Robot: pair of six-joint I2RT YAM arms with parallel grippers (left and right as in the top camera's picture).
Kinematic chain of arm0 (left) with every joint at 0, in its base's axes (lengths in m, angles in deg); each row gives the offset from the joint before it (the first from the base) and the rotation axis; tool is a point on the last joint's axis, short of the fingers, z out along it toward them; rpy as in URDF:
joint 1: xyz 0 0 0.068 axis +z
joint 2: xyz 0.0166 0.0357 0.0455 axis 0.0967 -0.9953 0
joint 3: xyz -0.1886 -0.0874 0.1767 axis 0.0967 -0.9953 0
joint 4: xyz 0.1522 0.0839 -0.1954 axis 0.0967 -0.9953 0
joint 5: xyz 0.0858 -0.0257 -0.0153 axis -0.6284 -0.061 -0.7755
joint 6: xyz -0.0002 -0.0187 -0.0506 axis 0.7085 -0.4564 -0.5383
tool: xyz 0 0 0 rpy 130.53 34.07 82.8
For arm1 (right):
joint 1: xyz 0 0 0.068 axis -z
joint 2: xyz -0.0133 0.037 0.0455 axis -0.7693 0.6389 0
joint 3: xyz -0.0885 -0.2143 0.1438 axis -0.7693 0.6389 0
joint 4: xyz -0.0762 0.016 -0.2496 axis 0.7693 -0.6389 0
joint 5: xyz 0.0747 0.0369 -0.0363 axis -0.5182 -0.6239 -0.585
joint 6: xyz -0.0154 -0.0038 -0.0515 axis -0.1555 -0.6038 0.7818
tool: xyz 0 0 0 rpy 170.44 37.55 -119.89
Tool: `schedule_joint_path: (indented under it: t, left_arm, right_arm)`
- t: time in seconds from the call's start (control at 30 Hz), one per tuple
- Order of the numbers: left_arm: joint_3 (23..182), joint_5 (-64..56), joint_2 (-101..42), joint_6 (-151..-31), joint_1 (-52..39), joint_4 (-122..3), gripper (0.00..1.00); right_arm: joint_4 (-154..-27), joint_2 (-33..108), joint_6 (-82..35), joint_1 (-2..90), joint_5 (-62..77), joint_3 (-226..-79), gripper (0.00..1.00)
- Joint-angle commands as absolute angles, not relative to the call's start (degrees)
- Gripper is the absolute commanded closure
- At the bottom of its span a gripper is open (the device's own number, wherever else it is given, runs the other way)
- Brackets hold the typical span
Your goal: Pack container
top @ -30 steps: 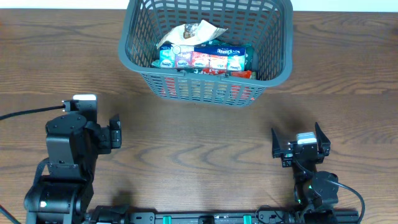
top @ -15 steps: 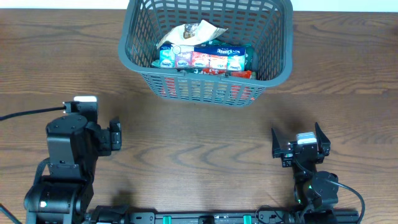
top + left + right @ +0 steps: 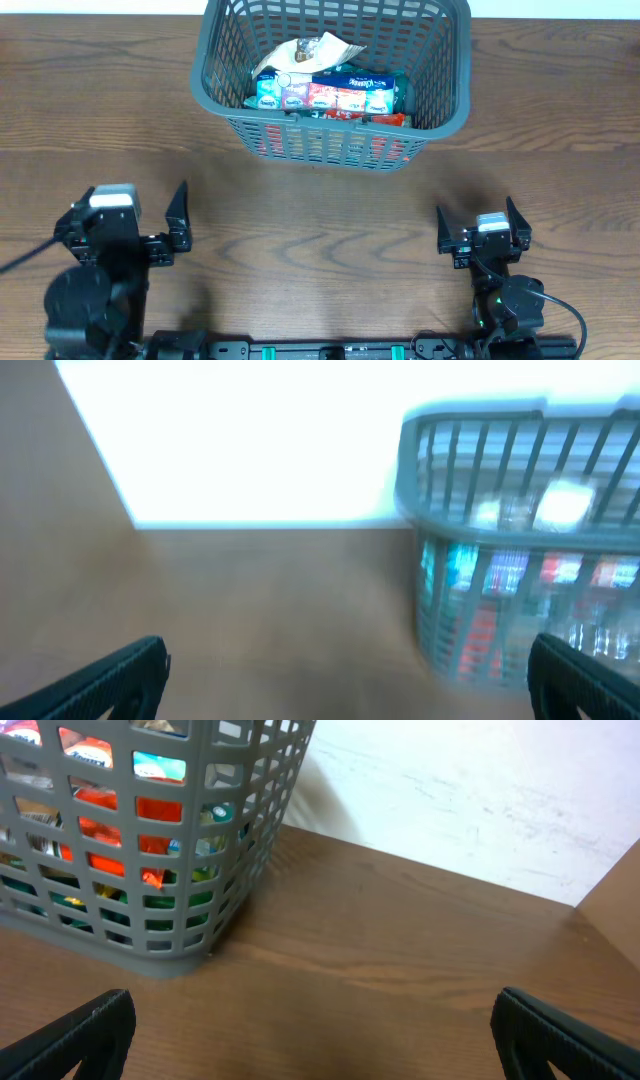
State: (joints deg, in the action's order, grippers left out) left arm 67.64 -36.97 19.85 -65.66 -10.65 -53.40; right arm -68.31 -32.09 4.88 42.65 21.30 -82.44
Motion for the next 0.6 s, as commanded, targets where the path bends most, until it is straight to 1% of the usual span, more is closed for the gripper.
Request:
schedule_joint_path:
  t: [0.0, 0.13, 0.3, 0.37, 0.47, 0.57]
  left_arm:
    - [58.68, -34.45, 24.33, -66.38, -10.89, -45.18, 0.01]
    - [46.90, -33.60, 29.73, -66.38, -10.89, -31.48, 0.01]
    - [35.06, -33.67, 35.76, -66.05, -10.89, -18.91, 0.01]
    - [30.92, -33.69, 38.54, -65.85, -10.89, -16.09, 0.01]
    - [26.82, -33.58, 42.01, -65.96, -10.89, -15.46, 0.01]
    - [24.70, -33.41, 41.88, -65.79, -11.37, -14.56, 0.01]
  right_arm:
    - [-68.31, -32.70, 3.97, 42.80, 21.21, -82.15, 0.01]
    - [-68.31, -32.70, 3.97, 42.80, 21.21, -82.15, 0.01]
    - [-68.31, -32.70, 3.97, 42.80, 21.21, -82.15, 0.01]
    - [-68.31, -32.70, 3.97, 42.80, 21.21, -82.15, 0.01]
    - [-68.31, -32.70, 3.97, 42.80, 21.21, -82.15, 0.01]
    - [-68.31, -32.70, 3.97, 42.80, 21.21, -82.15, 0.01]
